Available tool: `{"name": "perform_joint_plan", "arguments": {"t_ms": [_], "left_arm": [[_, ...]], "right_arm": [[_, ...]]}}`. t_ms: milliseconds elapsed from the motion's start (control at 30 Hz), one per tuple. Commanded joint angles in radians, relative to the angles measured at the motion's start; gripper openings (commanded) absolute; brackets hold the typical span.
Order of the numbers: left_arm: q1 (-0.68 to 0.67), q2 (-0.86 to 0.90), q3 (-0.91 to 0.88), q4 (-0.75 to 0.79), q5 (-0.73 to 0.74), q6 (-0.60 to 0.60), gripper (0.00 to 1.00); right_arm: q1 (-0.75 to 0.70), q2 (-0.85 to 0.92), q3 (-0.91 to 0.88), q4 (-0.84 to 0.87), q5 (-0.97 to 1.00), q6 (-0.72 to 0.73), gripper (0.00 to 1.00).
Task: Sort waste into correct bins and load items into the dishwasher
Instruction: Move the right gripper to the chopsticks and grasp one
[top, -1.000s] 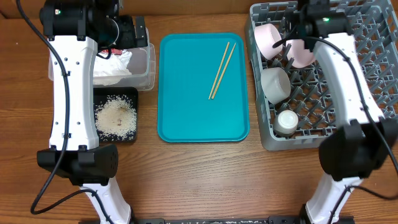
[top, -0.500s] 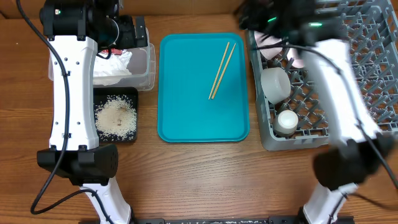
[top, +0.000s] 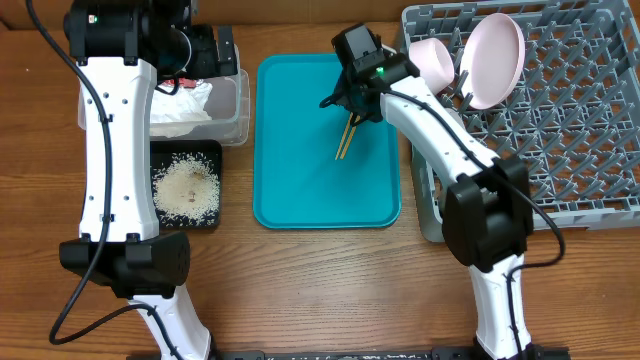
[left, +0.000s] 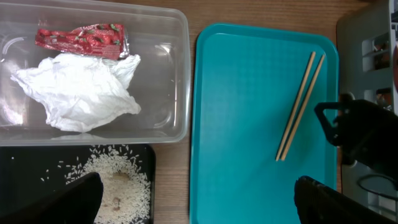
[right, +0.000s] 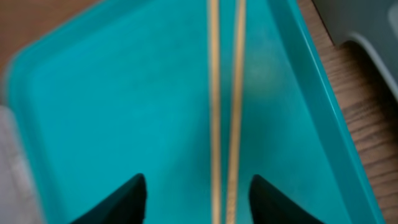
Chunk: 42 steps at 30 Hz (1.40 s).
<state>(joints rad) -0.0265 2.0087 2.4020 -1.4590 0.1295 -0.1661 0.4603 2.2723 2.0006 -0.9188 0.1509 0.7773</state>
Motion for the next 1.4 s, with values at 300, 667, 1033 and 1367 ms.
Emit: {"name": "perform_joint_plan", "arguments": {"t_ms": [300, 667, 1033, 1367], "left_arm": [[-0.010, 0.011, 0.008, 0.001, -0.006, -0.014, 1.00], [-0.010, 0.011, 0.008, 0.001, -0.006, -0.014, 1.00], [-0.010, 0.011, 0.008, 0.000, -0.006, -0.014, 1.00], [-0.010, 0.011, 0.008, 0.001, -0.006, -0.014, 1.00]], "right_arm": [[-0.019, 0.111, 0.008, -0.001, 0.095, 0.068, 0.36], [-0.016, 0.158, 0.008, 0.000, 0.092, 0.061, 0.34], [-0.016, 0.182, 0.008, -0.034, 0.024, 0.056, 0.24], [-0.031, 0.152, 0.057, -0.155, -0.101, -0.185, 0.04]]}}
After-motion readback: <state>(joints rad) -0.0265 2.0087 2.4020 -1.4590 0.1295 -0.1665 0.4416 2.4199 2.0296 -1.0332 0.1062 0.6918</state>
